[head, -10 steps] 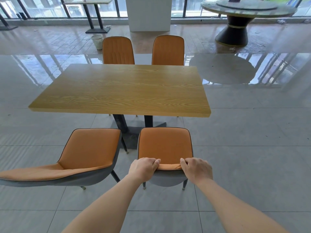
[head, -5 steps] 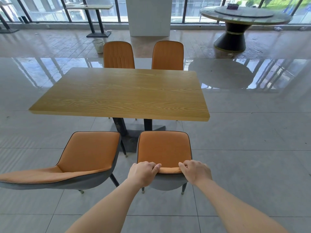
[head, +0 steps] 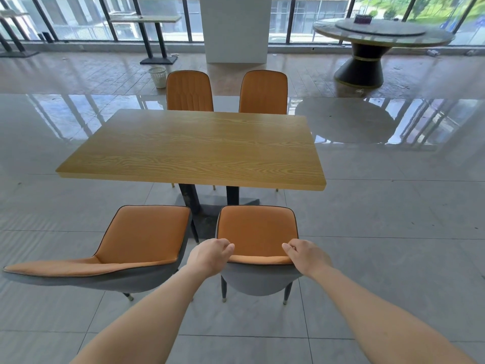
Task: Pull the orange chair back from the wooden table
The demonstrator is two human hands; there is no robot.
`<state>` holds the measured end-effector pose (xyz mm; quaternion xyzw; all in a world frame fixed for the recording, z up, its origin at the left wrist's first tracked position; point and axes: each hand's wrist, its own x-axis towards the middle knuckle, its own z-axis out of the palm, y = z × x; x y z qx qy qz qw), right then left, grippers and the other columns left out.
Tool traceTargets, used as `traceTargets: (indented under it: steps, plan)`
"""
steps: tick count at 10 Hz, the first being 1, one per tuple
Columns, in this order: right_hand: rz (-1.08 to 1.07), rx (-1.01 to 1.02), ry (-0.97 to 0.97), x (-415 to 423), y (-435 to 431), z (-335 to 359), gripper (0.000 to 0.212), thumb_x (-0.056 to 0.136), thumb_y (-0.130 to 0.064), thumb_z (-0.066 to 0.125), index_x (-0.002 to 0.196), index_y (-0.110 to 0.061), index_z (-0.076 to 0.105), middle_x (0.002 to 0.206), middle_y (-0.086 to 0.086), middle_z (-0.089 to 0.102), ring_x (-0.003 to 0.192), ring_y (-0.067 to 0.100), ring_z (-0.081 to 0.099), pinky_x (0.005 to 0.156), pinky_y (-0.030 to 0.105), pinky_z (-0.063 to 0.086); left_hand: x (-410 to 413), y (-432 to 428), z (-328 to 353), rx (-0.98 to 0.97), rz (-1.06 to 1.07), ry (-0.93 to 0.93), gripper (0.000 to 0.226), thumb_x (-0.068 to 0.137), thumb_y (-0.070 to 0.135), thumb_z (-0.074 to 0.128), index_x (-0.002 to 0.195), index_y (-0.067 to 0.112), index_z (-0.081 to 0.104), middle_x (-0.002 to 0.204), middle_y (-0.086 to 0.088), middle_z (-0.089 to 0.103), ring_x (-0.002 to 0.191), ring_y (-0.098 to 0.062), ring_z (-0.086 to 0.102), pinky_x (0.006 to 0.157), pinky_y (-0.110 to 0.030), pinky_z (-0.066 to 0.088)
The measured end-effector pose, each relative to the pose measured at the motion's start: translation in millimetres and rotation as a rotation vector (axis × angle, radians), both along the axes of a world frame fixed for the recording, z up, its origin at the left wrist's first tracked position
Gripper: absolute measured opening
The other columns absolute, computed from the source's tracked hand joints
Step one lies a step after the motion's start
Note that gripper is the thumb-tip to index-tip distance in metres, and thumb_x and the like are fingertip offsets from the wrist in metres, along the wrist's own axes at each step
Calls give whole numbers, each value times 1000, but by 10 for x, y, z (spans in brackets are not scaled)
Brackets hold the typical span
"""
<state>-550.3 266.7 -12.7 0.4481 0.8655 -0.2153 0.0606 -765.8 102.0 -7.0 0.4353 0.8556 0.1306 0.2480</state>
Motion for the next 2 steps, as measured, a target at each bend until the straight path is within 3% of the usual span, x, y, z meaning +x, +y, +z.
traceTargets:
  steps: [2]
  plan:
    - [21,54,45,-64,-46,47,38,104,-48,34,84,-25,56,85,-5,62,78,12,57,62,29,45,2,-6,28,16,-1,85,35,102,41,40,119,24,65,110,2,69,93,-17,64,84,-37,55]
